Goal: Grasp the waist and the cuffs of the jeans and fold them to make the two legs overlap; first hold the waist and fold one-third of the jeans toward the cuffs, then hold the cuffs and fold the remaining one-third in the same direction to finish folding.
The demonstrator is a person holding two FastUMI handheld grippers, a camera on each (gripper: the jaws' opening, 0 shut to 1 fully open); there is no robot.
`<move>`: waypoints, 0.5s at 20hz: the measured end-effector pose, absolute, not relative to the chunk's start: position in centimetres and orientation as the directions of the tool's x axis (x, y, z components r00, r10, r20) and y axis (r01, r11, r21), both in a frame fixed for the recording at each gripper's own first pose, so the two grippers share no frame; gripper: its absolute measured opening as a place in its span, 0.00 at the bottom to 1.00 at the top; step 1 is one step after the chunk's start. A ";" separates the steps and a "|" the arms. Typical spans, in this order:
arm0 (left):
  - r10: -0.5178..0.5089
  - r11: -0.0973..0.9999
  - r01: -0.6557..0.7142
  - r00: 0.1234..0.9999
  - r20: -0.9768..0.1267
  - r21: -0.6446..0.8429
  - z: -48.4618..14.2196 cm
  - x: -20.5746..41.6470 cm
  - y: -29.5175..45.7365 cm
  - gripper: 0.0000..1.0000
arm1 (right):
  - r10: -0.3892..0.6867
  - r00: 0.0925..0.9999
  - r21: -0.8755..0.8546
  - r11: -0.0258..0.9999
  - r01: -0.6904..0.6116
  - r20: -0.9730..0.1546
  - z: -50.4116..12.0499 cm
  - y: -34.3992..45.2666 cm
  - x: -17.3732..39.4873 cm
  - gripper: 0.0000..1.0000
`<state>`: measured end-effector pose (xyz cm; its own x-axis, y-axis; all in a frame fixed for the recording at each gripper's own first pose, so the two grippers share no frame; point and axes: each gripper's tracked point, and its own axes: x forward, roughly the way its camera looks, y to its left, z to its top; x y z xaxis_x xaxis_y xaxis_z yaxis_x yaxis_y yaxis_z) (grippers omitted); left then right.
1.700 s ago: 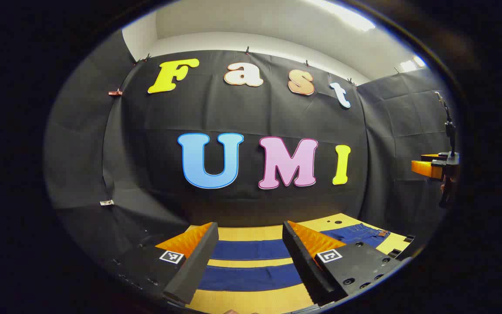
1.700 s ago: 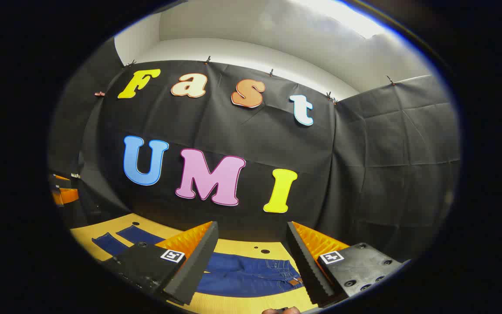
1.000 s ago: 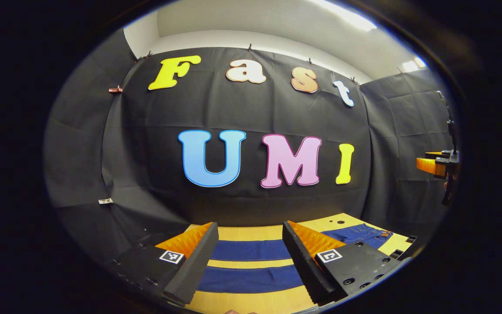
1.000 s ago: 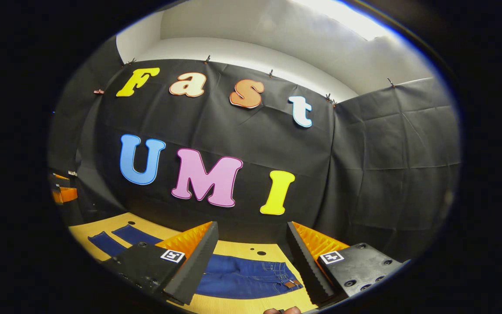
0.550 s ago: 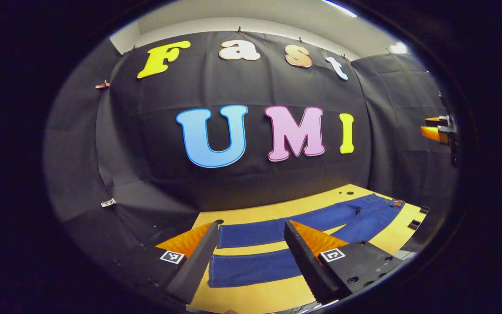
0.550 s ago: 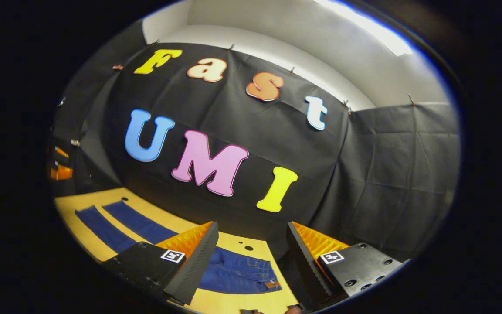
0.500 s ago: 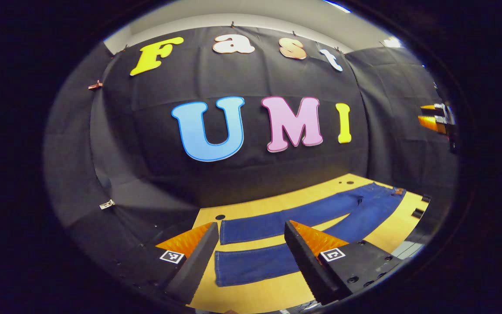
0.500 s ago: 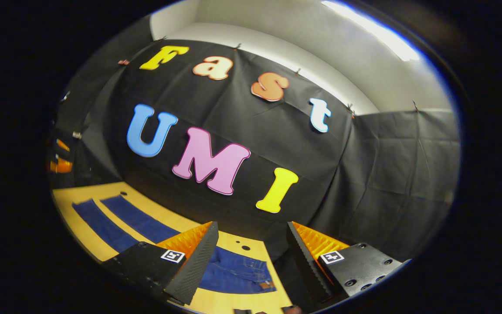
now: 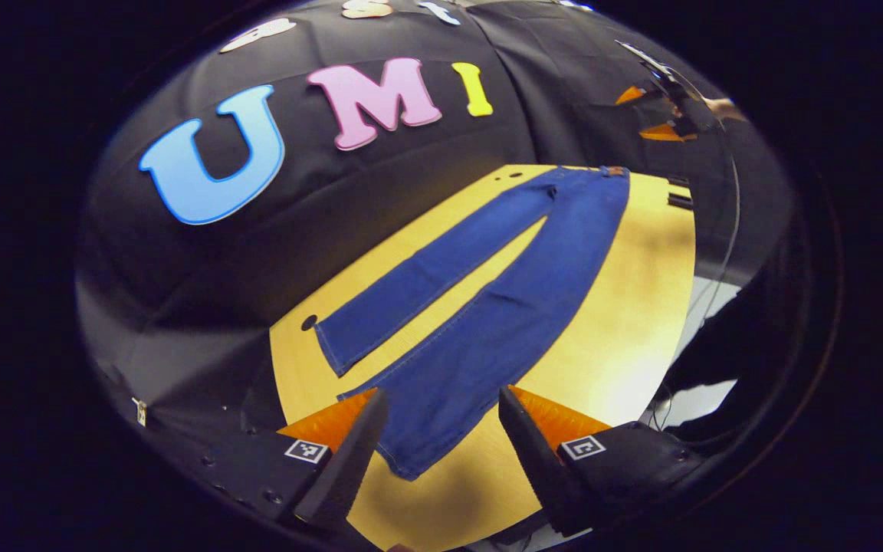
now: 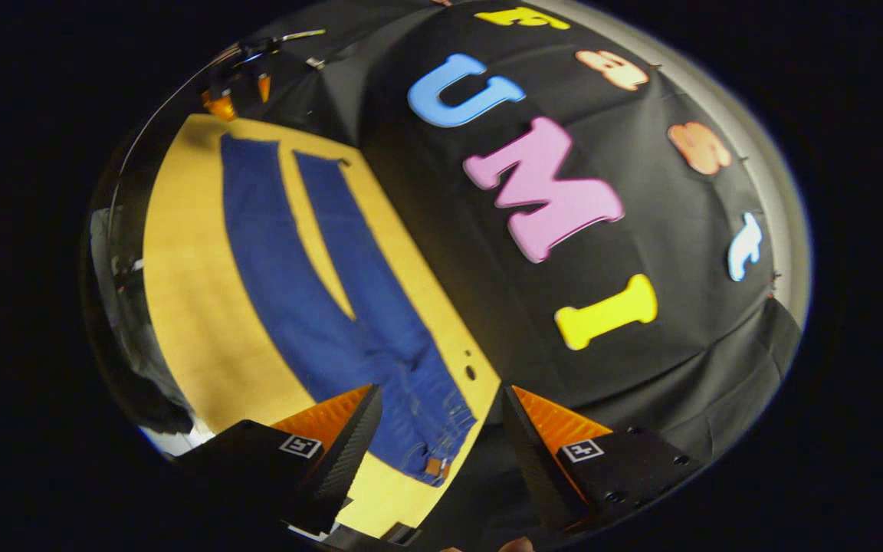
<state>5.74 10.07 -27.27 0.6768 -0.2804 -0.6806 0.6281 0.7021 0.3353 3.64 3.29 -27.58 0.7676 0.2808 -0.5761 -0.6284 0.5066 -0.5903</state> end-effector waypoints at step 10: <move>-0.184 0.378 0.869 0.407 -0.895 0.318 -36.8 6.5 10.1 0.94 | 0.226 0.554 -0.513 0.217 -0.831 -0.801 -42.0 -1.5 6.3 0.97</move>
